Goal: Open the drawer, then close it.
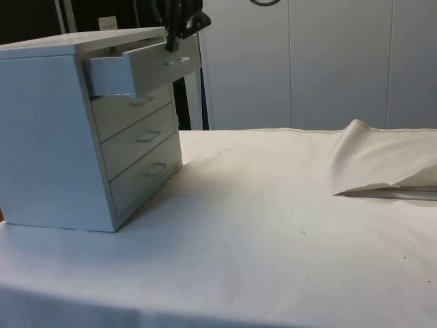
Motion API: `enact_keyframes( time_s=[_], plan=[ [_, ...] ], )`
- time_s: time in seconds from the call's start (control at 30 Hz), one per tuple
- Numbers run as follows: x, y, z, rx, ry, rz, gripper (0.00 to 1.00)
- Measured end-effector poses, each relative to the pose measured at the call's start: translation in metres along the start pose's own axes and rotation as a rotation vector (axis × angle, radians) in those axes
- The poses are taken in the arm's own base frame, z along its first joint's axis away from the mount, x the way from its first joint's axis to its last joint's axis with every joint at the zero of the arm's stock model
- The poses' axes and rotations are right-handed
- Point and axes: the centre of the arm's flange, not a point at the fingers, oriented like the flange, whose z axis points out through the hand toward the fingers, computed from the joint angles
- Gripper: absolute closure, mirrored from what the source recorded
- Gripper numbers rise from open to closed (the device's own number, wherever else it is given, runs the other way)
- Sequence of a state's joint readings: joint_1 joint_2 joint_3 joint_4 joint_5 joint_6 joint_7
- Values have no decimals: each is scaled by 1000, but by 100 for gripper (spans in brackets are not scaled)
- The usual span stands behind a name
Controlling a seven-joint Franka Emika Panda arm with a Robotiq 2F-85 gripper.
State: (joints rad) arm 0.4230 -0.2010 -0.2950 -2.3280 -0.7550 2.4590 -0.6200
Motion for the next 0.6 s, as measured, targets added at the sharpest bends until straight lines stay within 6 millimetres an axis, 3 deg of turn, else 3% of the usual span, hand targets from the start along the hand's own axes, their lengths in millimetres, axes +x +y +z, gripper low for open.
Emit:
enact_keyframes(
  time_s=[0.6],
  plan=[
    [14, 31, 17, -27, -17, 34, 100]
  ],
)
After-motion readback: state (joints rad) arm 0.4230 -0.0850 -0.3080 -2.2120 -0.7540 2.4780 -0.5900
